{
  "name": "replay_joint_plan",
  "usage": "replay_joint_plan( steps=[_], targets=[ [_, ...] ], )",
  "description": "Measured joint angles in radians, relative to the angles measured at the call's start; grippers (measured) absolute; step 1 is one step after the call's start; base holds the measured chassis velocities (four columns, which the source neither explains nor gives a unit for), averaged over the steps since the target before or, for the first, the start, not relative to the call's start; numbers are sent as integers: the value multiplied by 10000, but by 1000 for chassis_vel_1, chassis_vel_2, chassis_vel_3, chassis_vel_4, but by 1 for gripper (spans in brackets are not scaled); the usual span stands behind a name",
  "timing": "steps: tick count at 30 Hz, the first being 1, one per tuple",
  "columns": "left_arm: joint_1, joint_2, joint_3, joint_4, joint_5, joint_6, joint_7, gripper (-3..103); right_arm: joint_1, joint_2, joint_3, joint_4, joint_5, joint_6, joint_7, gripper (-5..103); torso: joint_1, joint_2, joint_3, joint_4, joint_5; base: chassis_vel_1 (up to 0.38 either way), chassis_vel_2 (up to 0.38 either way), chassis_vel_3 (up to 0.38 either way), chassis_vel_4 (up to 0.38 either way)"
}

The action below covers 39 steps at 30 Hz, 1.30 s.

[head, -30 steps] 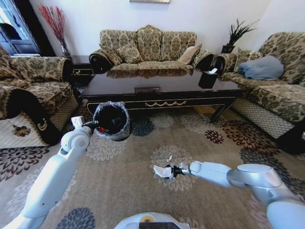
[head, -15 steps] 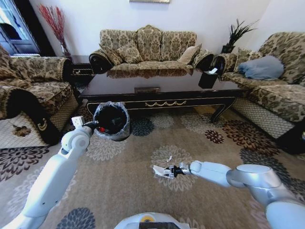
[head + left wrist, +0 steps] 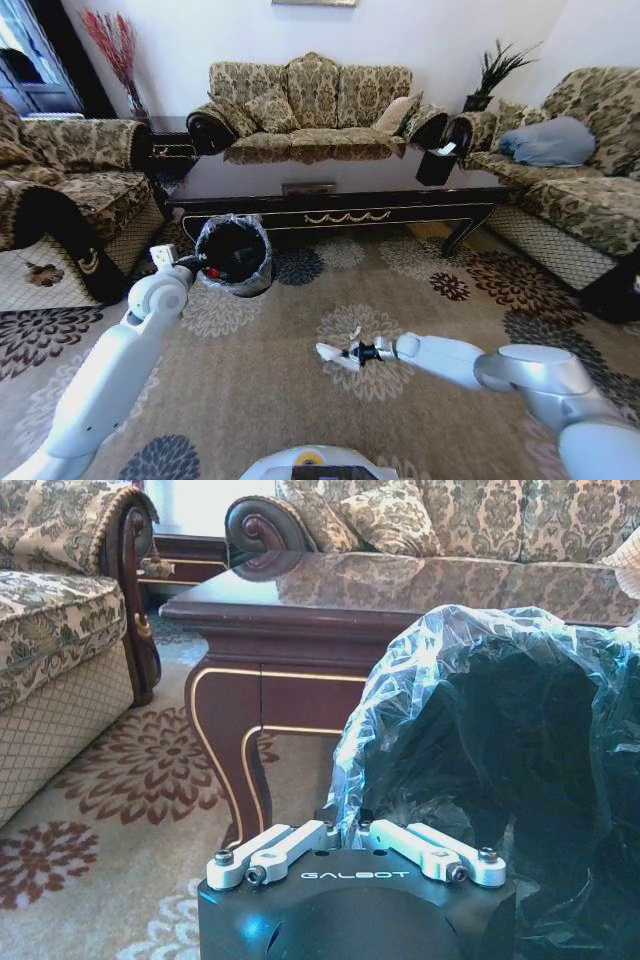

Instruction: Move to the front of the table and pick up the trash from the floor, then place it into the trash bin.

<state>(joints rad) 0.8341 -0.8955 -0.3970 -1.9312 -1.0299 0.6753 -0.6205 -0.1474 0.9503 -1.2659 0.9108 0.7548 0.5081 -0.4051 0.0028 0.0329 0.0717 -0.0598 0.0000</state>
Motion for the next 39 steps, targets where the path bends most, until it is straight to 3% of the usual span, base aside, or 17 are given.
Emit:
replay_joint_plan(
  steps=[3,9,12,13,21,29,39],
  targets=[
    [129,-90,51,34,-13,-1,-122,2,501,-324,690,1445,525,-32,925,0,0,0,0,3,-2,0,0,0,0],
    [298,-128,99,-12,-38,-1,-201,2,679,-651,1344,2611,635,-38,1402,0,0,1,-1,0,-1,0,0,0,0],
    [401,-111,167,-5,-53,-1,-267,2,714,-863,2060,3366,523,3,1751,0,0,0,-1,-2,-1,0,0,0,0],
    [415,-101,237,71,-148,-1,-338,2,745,-940,2757,3900,668,0,2171,0,0,0,-1,-3,-1,0,0,0,0],
    [297,-44,455,275,-378,-4,-447,2,1108,-842,3837,4709,922,-17,2845,0,0,0,-2,-3,-1,0,0,0,0],
    [155,-89,583,611,-612,-4,-478,2,1429,-385,3933,4939,1049,-76,3581,0,0,0,0,0,-2,0,0,0,0],
    [-237,-384,774,1139,-739,12,-464,2,2206,690,3097,4891,1403,-161,4054,0,0,0,1,-2,-3,0,0,0,0]
  ],
)
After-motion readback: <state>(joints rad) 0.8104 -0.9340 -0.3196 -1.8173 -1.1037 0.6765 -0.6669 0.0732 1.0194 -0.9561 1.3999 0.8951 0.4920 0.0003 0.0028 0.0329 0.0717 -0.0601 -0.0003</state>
